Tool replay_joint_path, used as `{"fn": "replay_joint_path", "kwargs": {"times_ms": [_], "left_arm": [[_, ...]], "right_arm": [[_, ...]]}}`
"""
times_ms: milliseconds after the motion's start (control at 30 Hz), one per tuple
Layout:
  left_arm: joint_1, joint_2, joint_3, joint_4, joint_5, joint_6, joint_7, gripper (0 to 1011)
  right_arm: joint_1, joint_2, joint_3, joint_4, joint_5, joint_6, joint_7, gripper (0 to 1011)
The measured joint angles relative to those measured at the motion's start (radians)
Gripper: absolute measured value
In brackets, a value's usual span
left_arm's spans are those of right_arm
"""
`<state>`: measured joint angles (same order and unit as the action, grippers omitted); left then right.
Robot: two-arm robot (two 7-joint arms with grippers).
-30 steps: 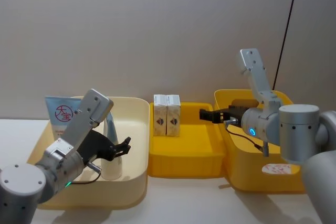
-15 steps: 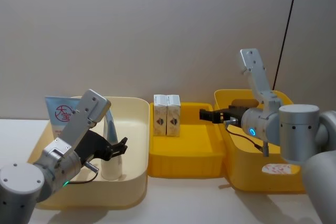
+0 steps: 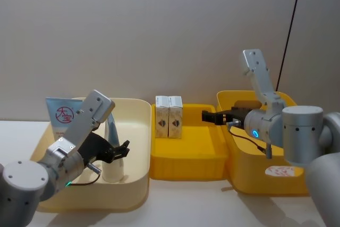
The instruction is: Bimanual collaborative sorting of washing and personal care products
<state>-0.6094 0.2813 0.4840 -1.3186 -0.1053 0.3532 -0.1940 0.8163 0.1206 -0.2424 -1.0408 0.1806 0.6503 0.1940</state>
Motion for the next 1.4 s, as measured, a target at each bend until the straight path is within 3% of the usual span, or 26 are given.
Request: {"fn": "replay_joint_path", "kwargs": {"times_ms": [600,767,967,1000,1067,1133,1233,1400], "left_arm": [[-0.041,-0.021,0.009,0.066,0.019,0.018,-0.012,983],[-0.044,-0.023,0.01,0.072,0.021,0.02,-0.013,885],[-0.048,-0.025,0.011,0.078,0.022,0.021,-0.014,672],[-0.048,-0.025,0.011,0.079,0.022,0.021,-0.014,672],[-0.049,-0.025,0.011,0.08,0.023,0.021,-0.014,570],[-0.049,-0.025,0.011,0.08,0.023,0.021,-0.014,561],[-0.05,-0.026,0.012,0.082,0.023,0.022,-0.015,449],[-0.051,-0.027,0.012,0.083,0.024,0.022,-0.015,404]], "right_arm": [[0.0,0.0,0.0,0.0,0.0,0.0,0.0,1001],[0.0,0.0,0.0,0.0,0.0,0.0,0.0,1001],[0.0,0.0,0.0,0.0,0.0,0.0,0.0,1001],[0.0,0.0,0.0,0.0,0.0,0.0,0.0,1001],[0.0,0.0,0.0,0.0,0.0,0.0,0.0,1001],[0.0,0.0,0.0,0.0,0.0,0.0,0.0,1001],[0.0,0.0,0.0,0.0,0.0,0.0,0.0,1001],[0.0,0.0,0.0,0.0,0.0,0.0,0.0,1001]]}}
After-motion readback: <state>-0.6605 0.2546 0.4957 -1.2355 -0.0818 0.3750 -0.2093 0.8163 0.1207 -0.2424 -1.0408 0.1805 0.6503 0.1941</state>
